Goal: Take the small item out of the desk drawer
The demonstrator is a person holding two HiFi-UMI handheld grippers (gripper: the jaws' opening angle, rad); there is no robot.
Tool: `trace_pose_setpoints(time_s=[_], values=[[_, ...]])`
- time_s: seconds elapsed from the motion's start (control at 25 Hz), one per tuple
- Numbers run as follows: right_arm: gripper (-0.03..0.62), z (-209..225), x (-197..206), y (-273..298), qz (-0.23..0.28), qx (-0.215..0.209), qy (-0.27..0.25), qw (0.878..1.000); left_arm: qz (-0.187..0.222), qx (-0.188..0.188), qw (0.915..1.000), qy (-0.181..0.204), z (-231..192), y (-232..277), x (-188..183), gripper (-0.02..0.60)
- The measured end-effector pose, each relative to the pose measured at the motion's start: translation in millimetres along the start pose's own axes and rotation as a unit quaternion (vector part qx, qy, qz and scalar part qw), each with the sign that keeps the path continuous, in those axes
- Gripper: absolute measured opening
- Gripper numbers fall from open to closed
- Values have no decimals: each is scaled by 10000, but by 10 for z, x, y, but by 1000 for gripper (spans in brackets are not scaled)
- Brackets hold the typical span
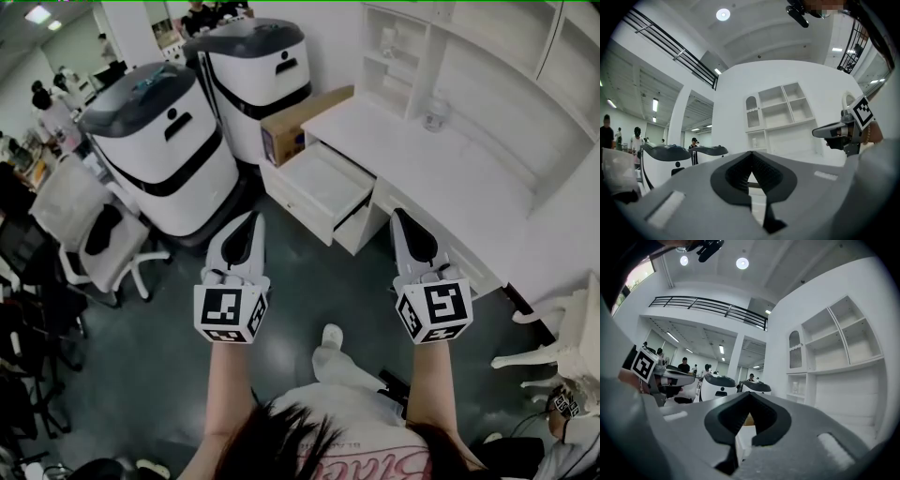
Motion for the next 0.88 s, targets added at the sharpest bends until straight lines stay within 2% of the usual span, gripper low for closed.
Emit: trace_pose_setpoints(time_s=[0.6, 0.88], values=[[2, 760, 212, 1405, -149, -248, 81, 9995, -273, -390, 9988, -113, -441, 1378, 241, 14], [2, 967, 380, 1842, -278, -437, 87, 9986, -382, -504, 9979, -101, -503, 1813, 362, 14]])
Point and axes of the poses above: the fingertips, and each gripper's own axes: y forward along the fingers, z to its right, x out of its underside, the point moved 3 cm from there along -y, backward along the fingers, and after that the axes turned 1 degree about y, right-handed, at the moved point
